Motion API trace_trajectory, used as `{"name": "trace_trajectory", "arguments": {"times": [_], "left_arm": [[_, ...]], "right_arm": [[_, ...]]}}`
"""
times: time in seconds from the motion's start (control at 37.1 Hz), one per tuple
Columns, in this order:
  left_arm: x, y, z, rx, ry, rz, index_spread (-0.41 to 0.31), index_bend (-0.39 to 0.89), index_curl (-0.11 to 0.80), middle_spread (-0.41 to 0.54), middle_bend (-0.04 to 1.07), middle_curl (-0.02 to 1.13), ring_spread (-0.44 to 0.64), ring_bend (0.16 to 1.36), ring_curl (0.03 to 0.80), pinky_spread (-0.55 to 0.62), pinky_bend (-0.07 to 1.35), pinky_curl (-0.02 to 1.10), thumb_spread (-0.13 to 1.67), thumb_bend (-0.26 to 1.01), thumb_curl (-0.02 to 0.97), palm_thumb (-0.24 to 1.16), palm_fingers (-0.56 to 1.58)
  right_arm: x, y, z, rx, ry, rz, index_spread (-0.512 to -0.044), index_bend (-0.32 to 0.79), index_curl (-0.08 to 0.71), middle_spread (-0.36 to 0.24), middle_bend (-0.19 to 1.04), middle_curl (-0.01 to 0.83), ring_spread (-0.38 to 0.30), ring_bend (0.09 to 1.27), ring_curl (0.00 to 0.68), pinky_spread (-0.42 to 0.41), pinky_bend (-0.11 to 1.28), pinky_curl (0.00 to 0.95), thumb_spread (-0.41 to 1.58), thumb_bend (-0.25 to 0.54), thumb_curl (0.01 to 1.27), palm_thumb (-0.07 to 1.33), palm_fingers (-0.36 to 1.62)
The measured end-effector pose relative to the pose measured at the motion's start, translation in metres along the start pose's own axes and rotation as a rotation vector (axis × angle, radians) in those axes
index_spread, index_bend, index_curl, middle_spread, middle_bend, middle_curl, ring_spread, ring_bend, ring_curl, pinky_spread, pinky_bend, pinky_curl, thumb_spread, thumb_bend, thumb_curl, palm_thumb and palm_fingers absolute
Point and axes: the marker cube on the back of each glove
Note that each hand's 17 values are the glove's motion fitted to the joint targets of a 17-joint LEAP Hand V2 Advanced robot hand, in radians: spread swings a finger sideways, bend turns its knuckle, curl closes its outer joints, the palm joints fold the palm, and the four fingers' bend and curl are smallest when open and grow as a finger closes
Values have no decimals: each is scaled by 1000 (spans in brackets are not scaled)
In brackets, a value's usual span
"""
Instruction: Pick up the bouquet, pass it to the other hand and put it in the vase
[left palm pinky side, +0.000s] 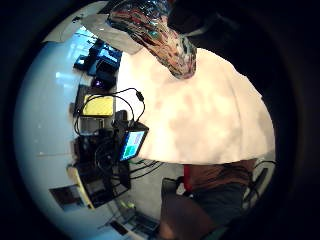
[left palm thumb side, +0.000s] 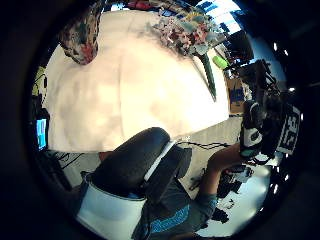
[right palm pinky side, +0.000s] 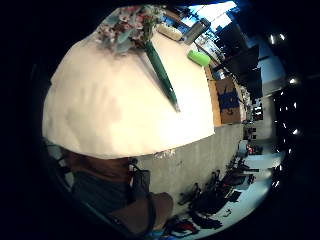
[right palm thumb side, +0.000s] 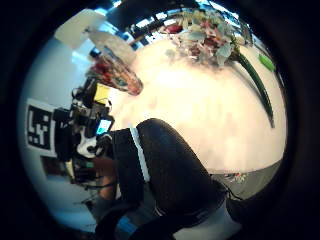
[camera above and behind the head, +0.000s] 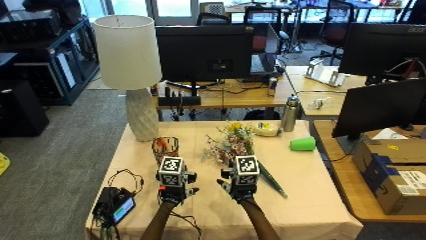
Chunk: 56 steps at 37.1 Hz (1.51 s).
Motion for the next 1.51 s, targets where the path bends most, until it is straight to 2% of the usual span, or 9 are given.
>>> {"name": "trace_trajectory", "arguments": {"times": [0.08,0.16,0.27,0.4,0.59,0.86,1.16,1.51], "left_arm": [[0,1,-2,3,-8,-11,12,58,16,146,178,59,243,422,93,271,514,139,477,0,56,49,255],[0,-1,-1,10,-8,-3,14,73,30,179,190,94,304,470,131,332,553,181,599,-10,81,55,223],[-1,-7,3,25,-5,13,16,89,48,208,197,128,360,511,160,384,591,218,707,-19,110,54,194],[1,-1,-5,28,-2,7,18,101,70,229,204,162,398,545,181,411,614,244,788,-22,143,53,168],[0,-16,5,60,13,26,19,108,97,243,214,200,423,575,203,430,634,267,845,-26,180,46,146],[1,-10,-3,62,5,17,19,112,128,241,222,244,432,604,223,437,652,293,879,-28,218,37,126],[-6,0,-14,68,22,6,20,113,153,240,230,277,432,623,239,439,659,309,897,-29,246,30,113],[-22,7,-19,84,51,-10,20,111,170,240,234,303,433,638,250,440,666,322,904,-29,267,25,99]], "right_arm": [[0,-3,3,9,-6,-2,-252,149,61,-13,205,70,86,196,37,177,438,124,574,77,49,146,172],[-2,-10,9,31,-22,-7,-306,149,90,-16,208,100,109,200,59,217,460,161,737,70,69,154,152],[-2,-14,13,43,-26,-16,-351,149,119,-16,209,134,130,205,79,250,474,192,886,55,94,159,134],[-1,-14,14,45,-19,-24,-380,148,146,-15,210,168,146,207,100,274,486,220,997,29,118,158,111],[-6,-11,9,37,-46,-23,-399,149,178,-15,205,206,159,208,124,290,497,249,1081,-2,150,164,87],[8,-9,-5,41,-7,-6,-410,146,207,-15,193,243,167,219,154,298,508,279,1130,-18,183,165,63],[84,-33,-12,74,-8,79,-416,121,213,-8,183,266,172,234,182,301,559,314,1126,-23,210,161,-11],[175,-71,22,77,-33,188,-414,98,183,17,180,275,182,241,202,301,616,338,1077,-22,239,182,-85]]}}
